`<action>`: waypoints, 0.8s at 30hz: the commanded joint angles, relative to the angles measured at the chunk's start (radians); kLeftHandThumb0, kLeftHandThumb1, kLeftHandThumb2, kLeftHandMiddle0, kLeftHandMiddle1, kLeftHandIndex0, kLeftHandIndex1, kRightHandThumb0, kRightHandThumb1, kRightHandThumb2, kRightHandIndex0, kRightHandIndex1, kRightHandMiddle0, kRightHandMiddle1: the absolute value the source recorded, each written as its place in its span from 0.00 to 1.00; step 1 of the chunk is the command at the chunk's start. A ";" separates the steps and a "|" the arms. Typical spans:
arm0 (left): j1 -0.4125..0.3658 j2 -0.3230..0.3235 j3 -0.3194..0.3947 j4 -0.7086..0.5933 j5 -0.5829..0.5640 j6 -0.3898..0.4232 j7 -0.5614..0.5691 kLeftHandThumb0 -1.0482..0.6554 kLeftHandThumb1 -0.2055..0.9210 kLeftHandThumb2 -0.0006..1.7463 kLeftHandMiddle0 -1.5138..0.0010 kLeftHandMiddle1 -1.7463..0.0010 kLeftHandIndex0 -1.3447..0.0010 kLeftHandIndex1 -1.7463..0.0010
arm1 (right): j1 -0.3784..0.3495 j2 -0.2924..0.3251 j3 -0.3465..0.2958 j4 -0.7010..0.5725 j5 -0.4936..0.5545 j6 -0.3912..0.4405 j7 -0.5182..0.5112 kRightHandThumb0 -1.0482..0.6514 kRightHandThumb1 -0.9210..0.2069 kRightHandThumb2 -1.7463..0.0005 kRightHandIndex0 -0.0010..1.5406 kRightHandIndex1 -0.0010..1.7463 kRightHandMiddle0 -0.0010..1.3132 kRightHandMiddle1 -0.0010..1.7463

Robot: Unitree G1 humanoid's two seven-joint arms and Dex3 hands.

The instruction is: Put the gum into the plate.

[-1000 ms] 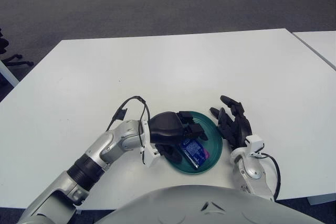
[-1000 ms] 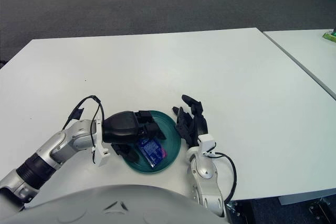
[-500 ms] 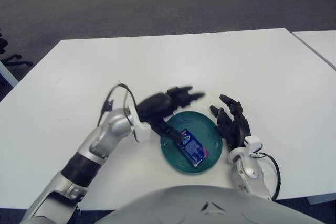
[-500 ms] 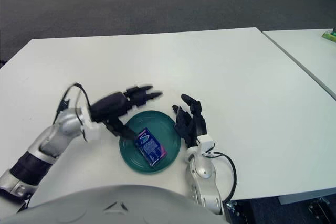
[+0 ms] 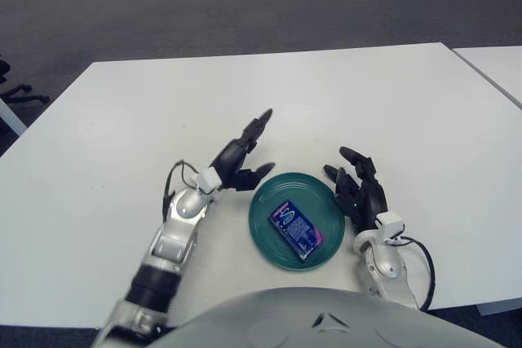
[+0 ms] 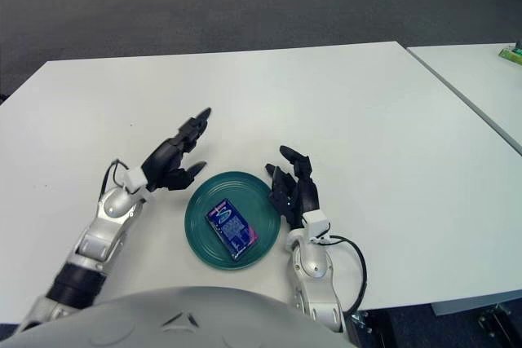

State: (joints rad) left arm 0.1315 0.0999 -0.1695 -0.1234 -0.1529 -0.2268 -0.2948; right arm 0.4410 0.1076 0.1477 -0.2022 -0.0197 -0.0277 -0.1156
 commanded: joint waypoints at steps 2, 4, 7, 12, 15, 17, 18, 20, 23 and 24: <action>0.058 -0.040 0.077 0.021 -0.084 0.042 0.041 0.00 1.00 0.44 1.00 1.00 0.97 0.99 | 0.047 0.013 0.002 0.044 0.003 0.056 -0.009 0.26 0.00 0.51 0.33 0.28 0.02 0.53; 0.072 -0.045 0.118 0.083 -0.120 0.062 0.040 0.00 1.00 0.47 0.99 1.00 0.95 0.98 | 0.049 0.013 0.003 0.040 0.002 0.061 -0.012 0.26 0.00 0.51 0.33 0.28 0.02 0.52; 0.079 -0.044 0.150 0.123 -0.135 0.127 0.053 0.00 1.00 0.51 0.95 0.98 0.92 0.96 | 0.055 0.014 0.003 0.032 -0.001 0.066 -0.016 0.26 0.00 0.51 0.33 0.28 0.02 0.52; 0.114 -0.037 0.172 0.103 -0.105 0.250 0.109 0.00 1.00 0.55 0.82 0.98 0.98 0.72 | 0.066 0.011 0.003 0.013 0.002 0.080 -0.017 0.25 0.00 0.52 0.31 0.29 0.01 0.53; 0.174 -0.020 0.169 0.082 -0.041 0.245 0.134 0.01 1.00 0.57 0.77 0.98 0.99 0.60 | 0.065 0.009 0.000 0.010 0.005 0.087 -0.016 0.25 0.00 0.53 0.31 0.29 0.01 0.53; 0.216 -0.018 0.163 0.064 -0.005 0.231 0.151 0.02 1.00 0.57 0.75 0.97 1.00 0.55 | 0.064 0.008 -0.004 0.012 0.008 0.088 -0.015 0.25 0.00 0.53 0.31 0.29 0.02 0.53; 0.231 -0.019 0.161 0.057 0.008 0.225 0.159 0.03 1.00 0.58 0.73 0.96 0.99 0.53 | 0.064 0.007 -0.005 0.013 0.009 0.089 -0.015 0.25 0.00 0.53 0.31 0.29 0.02 0.53; 0.251 -0.025 0.157 0.043 0.026 0.220 0.170 0.04 1.00 0.58 0.71 0.96 0.99 0.51 | 0.064 0.005 -0.008 0.012 0.011 0.090 -0.013 0.25 0.00 0.53 0.30 0.29 0.02 0.53; 0.281 -0.042 0.148 0.018 0.047 0.210 0.190 0.06 1.00 0.58 0.68 0.95 0.97 0.48 | 0.065 0.002 -0.014 0.012 0.015 0.094 -0.009 0.25 0.00 0.53 0.30 0.29 0.02 0.53; 0.286 -0.047 0.145 0.013 0.052 0.207 0.195 0.07 1.00 0.58 0.66 0.94 0.94 0.47 | 0.066 0.002 -0.016 0.012 0.016 0.094 -0.008 0.25 0.00 0.53 0.30 0.29 0.02 0.54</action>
State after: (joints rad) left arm 0.3619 0.0616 -0.0159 -0.1181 -0.1308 -0.0480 -0.1258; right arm 0.4636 0.1079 0.1447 -0.2334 -0.0188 0.0036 -0.1236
